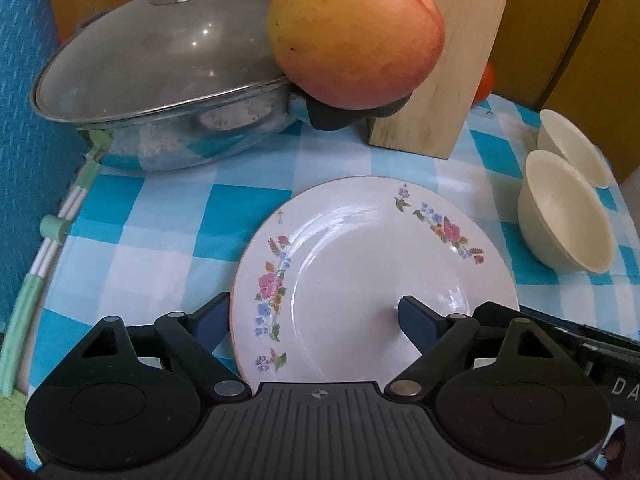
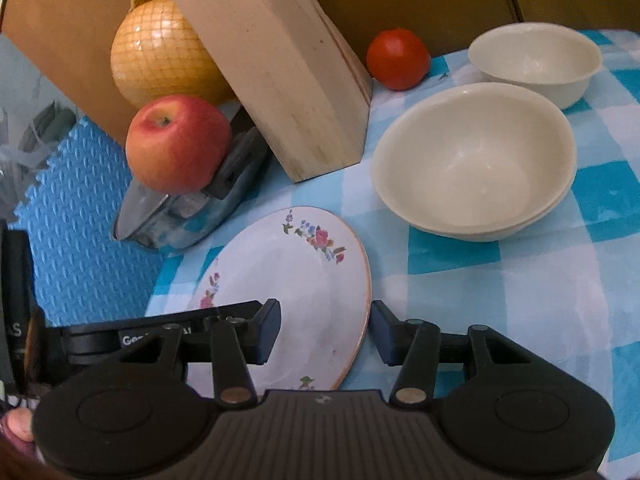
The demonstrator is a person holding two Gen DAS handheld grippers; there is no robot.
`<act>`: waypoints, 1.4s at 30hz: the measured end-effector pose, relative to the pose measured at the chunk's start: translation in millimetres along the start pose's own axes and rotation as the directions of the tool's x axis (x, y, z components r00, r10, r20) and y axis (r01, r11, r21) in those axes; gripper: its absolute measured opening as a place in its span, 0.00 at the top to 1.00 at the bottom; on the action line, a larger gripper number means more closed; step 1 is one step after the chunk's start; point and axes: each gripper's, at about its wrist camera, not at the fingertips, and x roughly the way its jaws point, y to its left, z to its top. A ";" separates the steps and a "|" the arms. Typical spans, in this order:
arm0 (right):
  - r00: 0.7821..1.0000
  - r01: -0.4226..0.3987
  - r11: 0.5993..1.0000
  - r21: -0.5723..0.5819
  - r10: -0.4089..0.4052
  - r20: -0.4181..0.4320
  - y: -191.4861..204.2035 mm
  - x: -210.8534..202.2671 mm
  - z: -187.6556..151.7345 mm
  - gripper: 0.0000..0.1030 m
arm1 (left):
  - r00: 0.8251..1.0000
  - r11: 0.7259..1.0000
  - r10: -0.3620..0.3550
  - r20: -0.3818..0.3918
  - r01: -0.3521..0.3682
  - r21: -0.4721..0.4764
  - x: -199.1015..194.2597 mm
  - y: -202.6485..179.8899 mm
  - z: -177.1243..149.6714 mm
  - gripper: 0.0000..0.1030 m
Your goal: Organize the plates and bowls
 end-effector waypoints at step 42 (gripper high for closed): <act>0.999 0.035 0.999 0.006 -0.035 0.011 -2.8 -13.4 -4.9 0.63 | 0.999 0.996 0.023 0.025 -0.025 0.083 -6.9 -11.2 -4.1 0.12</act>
